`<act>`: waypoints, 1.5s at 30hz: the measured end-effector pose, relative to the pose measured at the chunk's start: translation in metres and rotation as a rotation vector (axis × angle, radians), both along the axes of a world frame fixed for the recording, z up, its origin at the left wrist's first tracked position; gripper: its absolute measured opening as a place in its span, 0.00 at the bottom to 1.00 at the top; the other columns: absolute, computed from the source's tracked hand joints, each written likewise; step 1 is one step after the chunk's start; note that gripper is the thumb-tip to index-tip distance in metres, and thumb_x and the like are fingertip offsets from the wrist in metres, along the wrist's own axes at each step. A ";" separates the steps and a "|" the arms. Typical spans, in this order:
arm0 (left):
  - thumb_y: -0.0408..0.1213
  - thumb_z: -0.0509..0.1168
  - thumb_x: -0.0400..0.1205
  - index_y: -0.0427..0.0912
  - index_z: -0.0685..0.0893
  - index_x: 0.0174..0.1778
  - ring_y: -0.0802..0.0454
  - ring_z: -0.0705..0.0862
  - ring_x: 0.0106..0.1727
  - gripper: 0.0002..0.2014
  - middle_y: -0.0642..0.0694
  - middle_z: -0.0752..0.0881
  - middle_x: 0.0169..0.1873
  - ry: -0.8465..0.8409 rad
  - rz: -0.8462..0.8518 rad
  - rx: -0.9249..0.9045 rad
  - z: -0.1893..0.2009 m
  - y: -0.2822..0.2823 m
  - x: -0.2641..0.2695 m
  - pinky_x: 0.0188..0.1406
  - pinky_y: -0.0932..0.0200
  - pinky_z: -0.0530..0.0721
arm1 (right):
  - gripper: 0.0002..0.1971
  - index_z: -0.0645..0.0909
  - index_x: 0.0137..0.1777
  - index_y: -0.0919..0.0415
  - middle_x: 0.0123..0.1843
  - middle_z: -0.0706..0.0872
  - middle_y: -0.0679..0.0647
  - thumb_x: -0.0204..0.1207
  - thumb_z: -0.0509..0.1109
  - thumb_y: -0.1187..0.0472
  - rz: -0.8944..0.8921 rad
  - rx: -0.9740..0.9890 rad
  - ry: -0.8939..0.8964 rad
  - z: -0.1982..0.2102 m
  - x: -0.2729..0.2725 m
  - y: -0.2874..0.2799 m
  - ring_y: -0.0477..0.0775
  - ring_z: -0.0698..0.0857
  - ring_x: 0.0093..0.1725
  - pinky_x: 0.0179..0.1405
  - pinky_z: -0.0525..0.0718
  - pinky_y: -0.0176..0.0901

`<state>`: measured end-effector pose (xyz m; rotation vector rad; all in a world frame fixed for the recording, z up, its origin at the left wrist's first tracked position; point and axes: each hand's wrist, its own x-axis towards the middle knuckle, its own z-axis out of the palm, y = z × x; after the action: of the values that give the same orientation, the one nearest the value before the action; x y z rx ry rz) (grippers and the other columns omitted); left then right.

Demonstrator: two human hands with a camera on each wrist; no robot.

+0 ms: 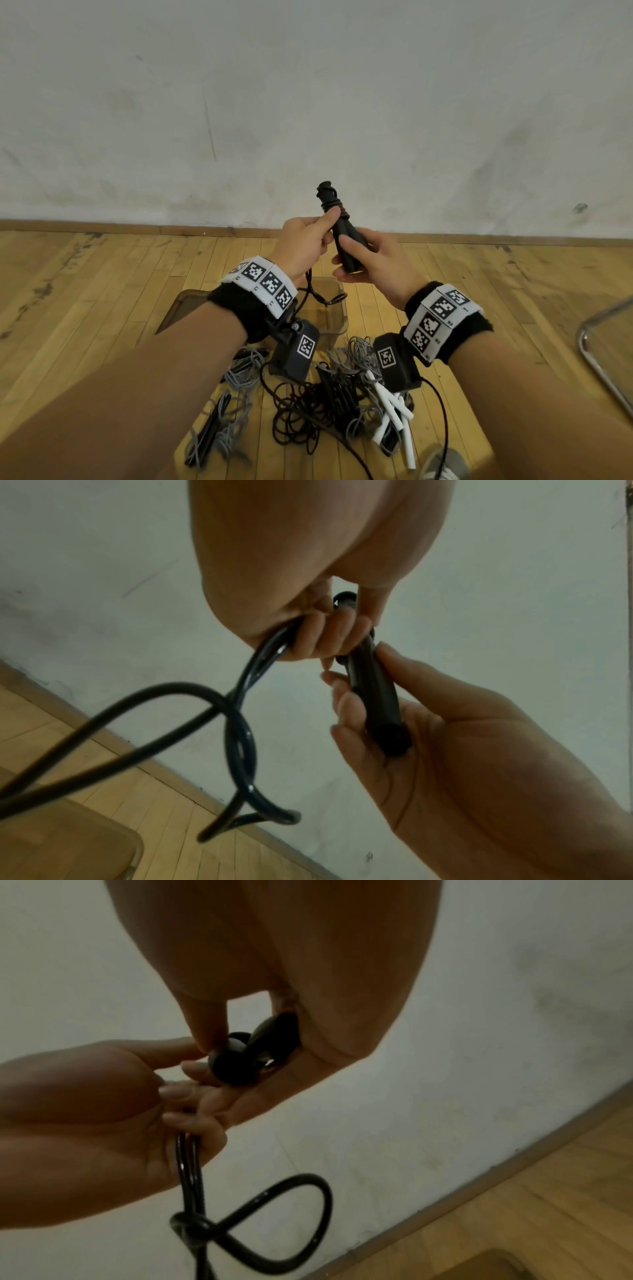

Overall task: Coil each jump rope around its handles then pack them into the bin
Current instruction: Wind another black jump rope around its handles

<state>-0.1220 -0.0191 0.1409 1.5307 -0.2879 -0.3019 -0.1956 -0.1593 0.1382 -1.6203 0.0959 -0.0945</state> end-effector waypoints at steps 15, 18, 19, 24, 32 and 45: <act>0.39 0.68 0.87 0.43 0.92 0.59 0.65 0.75 0.21 0.09 0.61 0.78 0.19 -0.072 0.095 0.097 -0.008 0.002 0.002 0.33 0.66 0.73 | 0.38 0.61 0.89 0.48 0.63 0.88 0.47 0.82 0.72 0.45 -0.283 -0.761 -0.113 -0.009 0.009 -0.018 0.51 0.88 0.56 0.56 0.83 0.43; 0.40 0.67 0.88 0.41 0.89 0.67 0.66 0.75 0.20 0.14 0.62 0.75 0.16 -0.076 0.071 0.111 -0.007 0.000 0.000 0.33 0.65 0.72 | 0.38 0.61 0.89 0.48 0.60 0.87 0.45 0.82 0.73 0.46 -0.288 -0.827 -0.119 -0.007 0.009 -0.015 0.50 0.86 0.54 0.51 0.80 0.39; 0.41 0.66 0.89 0.41 0.89 0.67 0.66 0.75 0.20 0.14 0.62 0.75 0.15 -0.085 0.063 0.116 -0.006 0.000 -0.001 0.32 0.65 0.71 | 0.36 0.65 0.87 0.47 0.63 0.88 0.46 0.81 0.74 0.46 -0.291 -0.832 -0.140 -0.007 0.010 -0.015 0.50 0.87 0.57 0.53 0.80 0.40; 0.53 0.70 0.85 0.41 0.94 0.51 0.60 0.68 0.19 0.18 0.58 0.70 0.16 -0.068 0.074 0.102 -0.005 0.000 -0.002 0.24 0.68 0.69 | 0.28 0.71 0.81 0.40 0.61 0.89 0.45 0.82 0.73 0.51 -0.260 -0.811 -0.225 -0.012 0.009 -0.011 0.49 0.88 0.54 0.52 0.87 0.45; 0.60 0.73 0.79 0.32 0.87 0.35 0.54 0.64 0.20 0.29 0.50 0.67 0.19 -0.081 0.196 0.131 -0.004 0.003 0.005 0.24 0.61 0.64 | 0.20 0.68 0.81 0.44 0.52 0.87 0.47 0.91 0.59 0.52 -0.105 -0.649 -0.236 -0.010 0.007 0.000 0.41 0.83 0.41 0.43 0.83 0.45; 0.51 0.68 0.86 0.43 0.85 0.28 0.54 0.72 0.25 0.22 0.50 0.74 0.20 -0.089 0.057 0.061 0.002 0.005 -0.002 0.31 0.64 0.76 | 0.29 0.68 0.85 0.51 0.50 0.86 0.54 0.85 0.71 0.56 -0.120 -0.215 -0.099 -0.003 0.007 -0.005 0.47 0.88 0.39 0.50 0.91 0.45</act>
<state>-0.1243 -0.0138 0.1425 1.6124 -0.3068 -0.1997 -0.1887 -0.1642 0.1347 -1.8209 0.1092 -0.2850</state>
